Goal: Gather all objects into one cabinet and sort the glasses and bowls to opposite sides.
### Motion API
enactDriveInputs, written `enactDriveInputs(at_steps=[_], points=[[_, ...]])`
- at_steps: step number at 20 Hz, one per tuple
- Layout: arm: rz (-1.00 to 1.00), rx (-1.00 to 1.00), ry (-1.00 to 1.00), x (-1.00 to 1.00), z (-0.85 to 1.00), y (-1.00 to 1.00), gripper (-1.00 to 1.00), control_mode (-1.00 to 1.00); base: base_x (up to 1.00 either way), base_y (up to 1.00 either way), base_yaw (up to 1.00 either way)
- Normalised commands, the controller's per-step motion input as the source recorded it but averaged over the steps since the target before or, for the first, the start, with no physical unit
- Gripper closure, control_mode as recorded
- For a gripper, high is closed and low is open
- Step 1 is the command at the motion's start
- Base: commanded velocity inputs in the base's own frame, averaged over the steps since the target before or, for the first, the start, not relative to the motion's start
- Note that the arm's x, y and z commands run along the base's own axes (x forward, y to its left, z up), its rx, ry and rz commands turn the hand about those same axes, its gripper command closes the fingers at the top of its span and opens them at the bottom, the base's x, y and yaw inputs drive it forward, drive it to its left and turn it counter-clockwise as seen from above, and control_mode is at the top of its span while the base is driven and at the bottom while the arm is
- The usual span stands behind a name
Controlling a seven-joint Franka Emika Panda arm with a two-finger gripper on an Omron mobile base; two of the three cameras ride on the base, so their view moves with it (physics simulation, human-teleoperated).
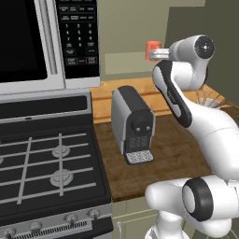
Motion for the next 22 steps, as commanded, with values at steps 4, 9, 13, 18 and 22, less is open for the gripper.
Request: enactDriveInputs(at_steps=[4,9,13,18,22], points=[[0.00,0.00,0.00,0.19,-0.17,-0.21,-1.00,-1.00,0.00,0.00,0.00],[0.00,0.00,0.00,0.28,0.00,-0.13,-1.00,-1.00,0.00,0.00,0.00],[0.00,0.00,0.00,0.39,0.00,-0.02,-1.00,-1.00,0.00,0.00,0.00],[-0.02,0.00,0.00,0.44,0.00,0.00,-1.00,-1.00,0.00,0.00,0.00],[-0.02,0.00,0.00,0.44,0.00,0.00,-1.00,-1.00,0.00,0.00,0.00]])
